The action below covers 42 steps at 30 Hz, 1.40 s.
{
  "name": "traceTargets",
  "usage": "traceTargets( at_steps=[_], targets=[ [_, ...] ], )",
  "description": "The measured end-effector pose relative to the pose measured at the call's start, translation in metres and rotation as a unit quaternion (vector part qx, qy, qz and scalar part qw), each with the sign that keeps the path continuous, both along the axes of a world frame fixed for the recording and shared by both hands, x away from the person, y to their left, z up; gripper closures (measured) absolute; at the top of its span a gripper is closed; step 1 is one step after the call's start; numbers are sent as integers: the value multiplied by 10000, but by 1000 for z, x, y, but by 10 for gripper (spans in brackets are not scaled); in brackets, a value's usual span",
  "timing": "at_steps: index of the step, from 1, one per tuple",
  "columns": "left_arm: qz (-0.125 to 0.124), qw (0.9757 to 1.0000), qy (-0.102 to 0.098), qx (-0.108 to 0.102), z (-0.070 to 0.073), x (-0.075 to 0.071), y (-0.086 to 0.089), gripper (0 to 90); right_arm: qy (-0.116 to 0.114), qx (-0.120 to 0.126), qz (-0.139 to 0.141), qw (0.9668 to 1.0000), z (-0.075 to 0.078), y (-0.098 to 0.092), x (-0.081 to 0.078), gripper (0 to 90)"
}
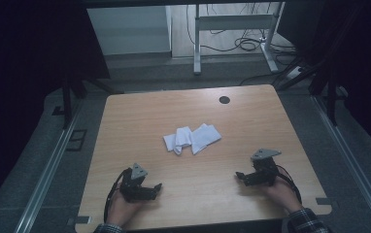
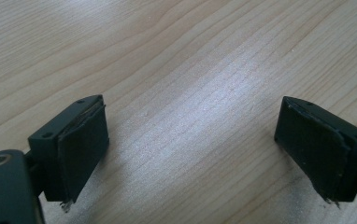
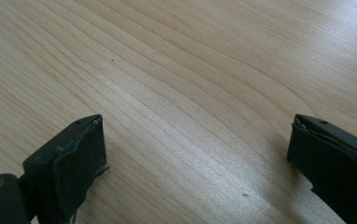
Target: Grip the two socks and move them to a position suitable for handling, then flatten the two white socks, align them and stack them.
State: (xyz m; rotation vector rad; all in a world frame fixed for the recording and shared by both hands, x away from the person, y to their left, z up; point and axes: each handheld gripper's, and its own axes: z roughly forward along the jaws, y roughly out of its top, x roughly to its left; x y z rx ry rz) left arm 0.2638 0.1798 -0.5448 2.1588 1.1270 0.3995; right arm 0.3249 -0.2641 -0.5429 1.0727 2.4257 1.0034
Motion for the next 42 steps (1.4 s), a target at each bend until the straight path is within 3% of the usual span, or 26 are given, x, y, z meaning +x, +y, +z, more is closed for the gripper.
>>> traceTargets(
  at_steps=[18, 42],
  targets=[
    [16, 10000, 1, 0, 0, 0, 0, 97, 9, -9, -1, 10000, 0, 1, 0, 43],
    [15, 10000, -2, -3, 0, 0, 0, 98, 217, -67, 189, 9996, 6, 7, 4, 64]
  ],
)
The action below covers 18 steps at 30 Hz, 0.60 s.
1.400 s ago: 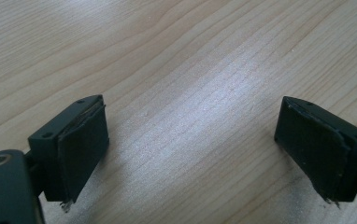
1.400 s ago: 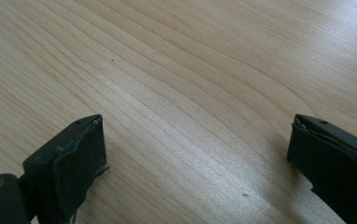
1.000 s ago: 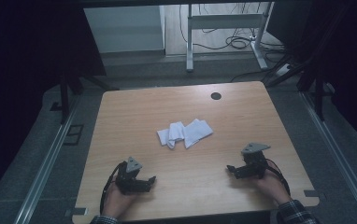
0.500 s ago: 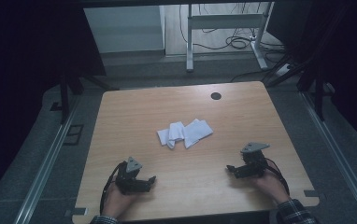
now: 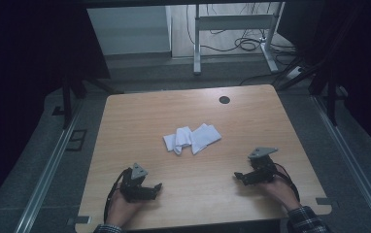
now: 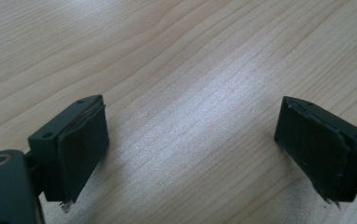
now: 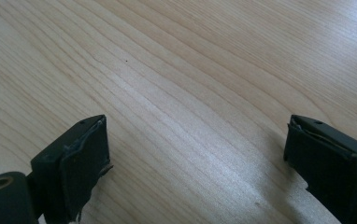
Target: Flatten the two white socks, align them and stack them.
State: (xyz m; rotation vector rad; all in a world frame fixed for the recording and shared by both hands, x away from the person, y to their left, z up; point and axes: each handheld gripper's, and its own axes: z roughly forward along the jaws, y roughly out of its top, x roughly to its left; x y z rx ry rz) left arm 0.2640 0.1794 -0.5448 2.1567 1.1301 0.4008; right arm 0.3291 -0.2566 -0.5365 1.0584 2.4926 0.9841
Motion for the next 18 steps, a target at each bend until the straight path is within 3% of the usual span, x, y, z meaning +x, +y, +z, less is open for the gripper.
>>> traceTargets(
  at_steps=[4, 10, 18],
  targets=[
    [-4, 10000, 2, 2, 0, 0, 0, 98, 76, 177, -90, 9998, 4, 0, 3, 69],
    [-5, 10000, 2, 5, 0, 0, 0, 98, 45, 114, -75, 9999, 9, 3, 6, 68],
    [8, 10000, -1, 5, 0, 0, 0, 98, 85, 267, 16, 9996, 17, 12, 11, 69]
  ],
)
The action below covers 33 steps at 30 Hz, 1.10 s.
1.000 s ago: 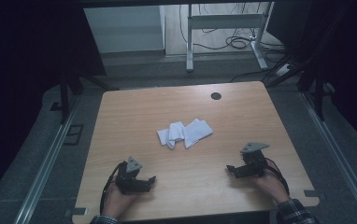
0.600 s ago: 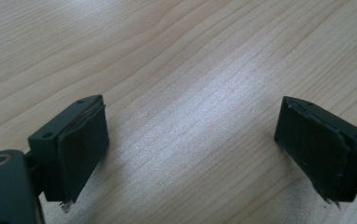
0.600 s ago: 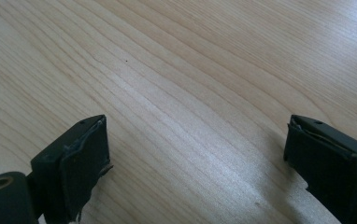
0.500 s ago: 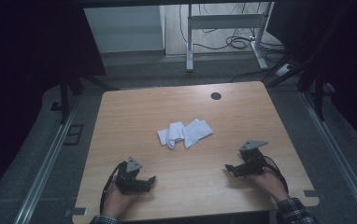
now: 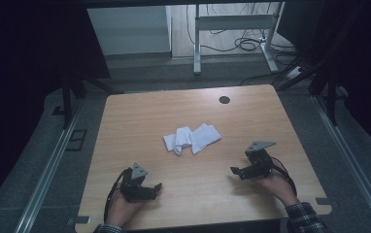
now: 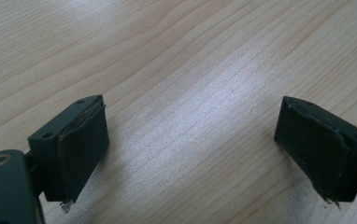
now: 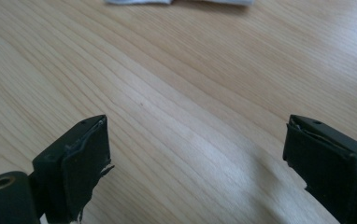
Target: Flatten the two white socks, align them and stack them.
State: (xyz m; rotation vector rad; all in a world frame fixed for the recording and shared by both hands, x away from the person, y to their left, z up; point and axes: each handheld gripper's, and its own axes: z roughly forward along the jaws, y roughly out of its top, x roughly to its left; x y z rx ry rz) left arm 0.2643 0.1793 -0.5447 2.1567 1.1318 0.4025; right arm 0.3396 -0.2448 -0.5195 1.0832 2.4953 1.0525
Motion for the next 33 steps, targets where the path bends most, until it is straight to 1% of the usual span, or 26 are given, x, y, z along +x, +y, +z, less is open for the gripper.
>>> traceTargets(
  at_steps=[1, 3, 5, 9, 10, 14, 15, 16, 18, 19, 21, 23, 26, 29, 30, 31, 33],
  targets=[
    [3, 10000, -1, -2, 0, 0, 0, 98, 27, 36, 6, 10000, 1, 2, 2, 70],
    [4, 10000, -1, 0, 0, 0, 0, 98, 59, 9, 1, 10000, 1, 3, 3, 73],
    [4, 10000, -2, -1, 0, 0, 0, 98, 149, -12, 11, 9999, 1, 6, 5, 79],
    [4, 10000, -3, -1, 0, 0, 0, 98, 161, -87, 14, 9998, 3, 9, 10, 116],
    [6, 10000, -9, -9, 0, 0, 0, 98, 158, -87, -6, 9998, 5, 10, 12, 152],
    [6, 10000, -11, -10, 0, 0, 0, 98, 158, -81, -29, 9998, 7, 13, 16, 199],
    [7, 10000, -12, -9, 0, 0, 0, 98, 92, -83, -36, 9999, 9, 15, 19, 230],
    [7, 10000, -12, -9, 0, 0, 0, 98, 92, -83, -36, 9999, 9, 15, 19, 230],
    [9, 10000, -11, -9, 0, 0, 0, 98, 26, -76, -33, 10000, 12, 17, 22, 262],
    [14, 10000, -11, -11, 0, 0, 0, 98, -22, -86, -64, 9999, 15, 20, 25, 306],
    [18, 10000, -12, -12, 0, 0, 0, 98, -48, -116, -75, 9999, 16, 21, 28, 311],
    [20, 10000, -11, -13, 0, 0, 0, 99, -90, -97, -92, 9999, 18, 23, 33, 341],
    [21, 10000, -12, -13, 0, 0, 0, 98, -92, -83, -141, 9998, 21, 26, 42, 391],
    [21, 10000, -12, -13, 0, 0, 0, 98, -62, 61, -194, 9998, 24, 28, 52, 446],
    [21, 10000, -12, -14, 0, 0, 0, 98, -31, 95, -242, 9997, 25, 31, 58, 488],
    [21, 10000, -12, -14, 0, 0, 0, 98, -31, 95, -242, 9997, 25, 31, 58, 488],
    [21, 10000, -12, -15, 0, 0, 0, 98, 8, 66, -243, 9997, 25, 35, 65, 527]
  ],
)
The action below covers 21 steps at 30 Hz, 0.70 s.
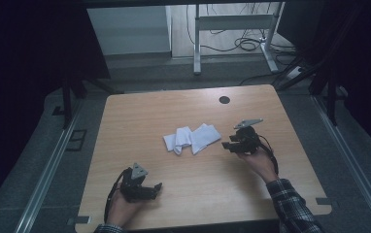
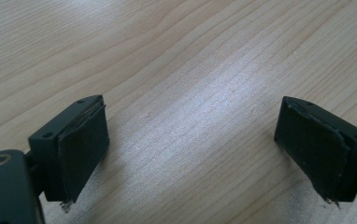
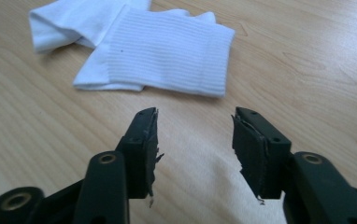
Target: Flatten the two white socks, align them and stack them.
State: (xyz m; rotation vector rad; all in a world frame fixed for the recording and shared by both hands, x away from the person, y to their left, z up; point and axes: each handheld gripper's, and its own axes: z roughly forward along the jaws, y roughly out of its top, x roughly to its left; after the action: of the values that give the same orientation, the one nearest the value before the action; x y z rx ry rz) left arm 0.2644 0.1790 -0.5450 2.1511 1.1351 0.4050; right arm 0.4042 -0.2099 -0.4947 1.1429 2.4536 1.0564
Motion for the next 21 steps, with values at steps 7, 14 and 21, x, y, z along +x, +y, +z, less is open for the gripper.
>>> traceTargets(
  at_steps=[7, 14, 21],
  targets=[
    [0, 10000, -1, 0, 0, 0, 0, 98, 136, -97, -30, 9999, 0, 14, 21, 630],
    [-5, 10000, 2, 2, 0, 0, 0, 98, 91, -122, -119, 9998, -2, 26, 43, 604],
    [2, 10000, -1, -3, 0, 0, 0, 98, 203, -265, -226, 9992, -18, 36, 56, 530]
  ],
)
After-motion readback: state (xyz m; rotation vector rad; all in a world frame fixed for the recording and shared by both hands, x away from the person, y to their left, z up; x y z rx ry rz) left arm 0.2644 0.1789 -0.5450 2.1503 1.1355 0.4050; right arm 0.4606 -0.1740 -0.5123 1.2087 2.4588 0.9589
